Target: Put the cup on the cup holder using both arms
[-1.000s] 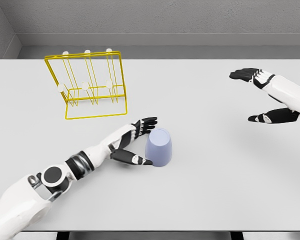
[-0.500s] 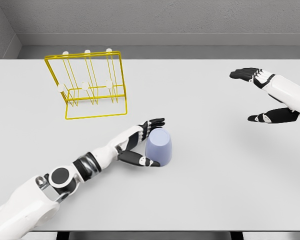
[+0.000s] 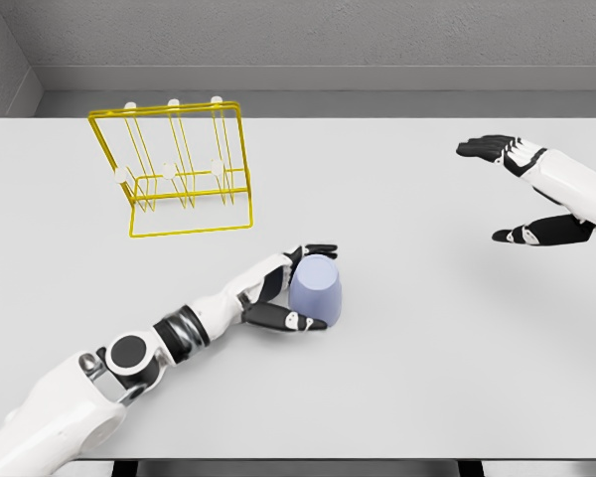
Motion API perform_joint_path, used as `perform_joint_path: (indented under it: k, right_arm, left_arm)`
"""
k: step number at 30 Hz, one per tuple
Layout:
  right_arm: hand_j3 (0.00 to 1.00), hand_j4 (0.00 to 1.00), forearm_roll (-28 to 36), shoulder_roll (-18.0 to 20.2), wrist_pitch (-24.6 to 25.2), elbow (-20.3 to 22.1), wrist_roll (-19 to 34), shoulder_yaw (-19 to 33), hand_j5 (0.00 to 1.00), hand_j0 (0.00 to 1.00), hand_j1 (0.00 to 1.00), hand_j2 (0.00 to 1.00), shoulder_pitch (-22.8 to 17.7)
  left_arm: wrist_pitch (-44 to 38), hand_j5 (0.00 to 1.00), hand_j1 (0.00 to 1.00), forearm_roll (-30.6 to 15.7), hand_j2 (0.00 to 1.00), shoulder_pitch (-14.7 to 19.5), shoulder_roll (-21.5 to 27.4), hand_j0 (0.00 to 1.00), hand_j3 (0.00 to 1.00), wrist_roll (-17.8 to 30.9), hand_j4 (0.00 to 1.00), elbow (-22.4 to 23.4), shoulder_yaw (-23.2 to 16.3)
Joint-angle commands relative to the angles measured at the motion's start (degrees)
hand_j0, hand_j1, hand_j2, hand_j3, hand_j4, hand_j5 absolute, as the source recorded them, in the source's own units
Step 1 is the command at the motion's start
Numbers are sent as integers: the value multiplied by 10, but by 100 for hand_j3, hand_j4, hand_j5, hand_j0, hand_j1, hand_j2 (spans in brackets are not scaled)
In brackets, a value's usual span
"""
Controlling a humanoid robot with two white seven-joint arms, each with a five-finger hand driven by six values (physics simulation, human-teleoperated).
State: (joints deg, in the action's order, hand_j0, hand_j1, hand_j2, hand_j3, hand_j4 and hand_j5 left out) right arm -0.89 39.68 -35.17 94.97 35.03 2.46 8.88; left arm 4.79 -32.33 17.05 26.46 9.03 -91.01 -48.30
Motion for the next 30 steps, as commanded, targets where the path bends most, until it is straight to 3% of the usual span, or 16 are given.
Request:
perform_joint_path:
  k: [1, 4, 12, 20, 30]
  right_arm:
    - [100, 100, 5, 0, 2, 0, 0, 0, 100, 100, 100, 100, 0]
    - [100, 100, 5, 0, 2, 0, 0, 0, 100, 100, 100, 100, 0]
    - [100, 100, 5, 0, 2, 1, 0, 0, 100, 100, 100, 100, -1]
    - [100, 100, 5, 0, 2, 1, 0, 0, 100, 100, 100, 100, -1]
    - [100, 100, 5, 0, 2, 1, 0, 0, 100, 100, 100, 100, -1]
  left_arm:
    - [0, 69, 69, -2, 69, 0, -1, 69, 69, 0, 69, 0, 1]
    - [1, 61, 61, -3, 61, -1, -1, 61, 61, 0, 61, 0, 3]
    - [3, 61, 61, -6, 61, -1, 0, 61, 61, -1, 61, -1, 9]
    - [2, 61, 61, -12, 61, -5, 8, 61, 61, -1, 61, -47, 41]
    - [1, 62, 62, -13, 62, -5, 16, 62, 62, -1, 62, -68, 73]
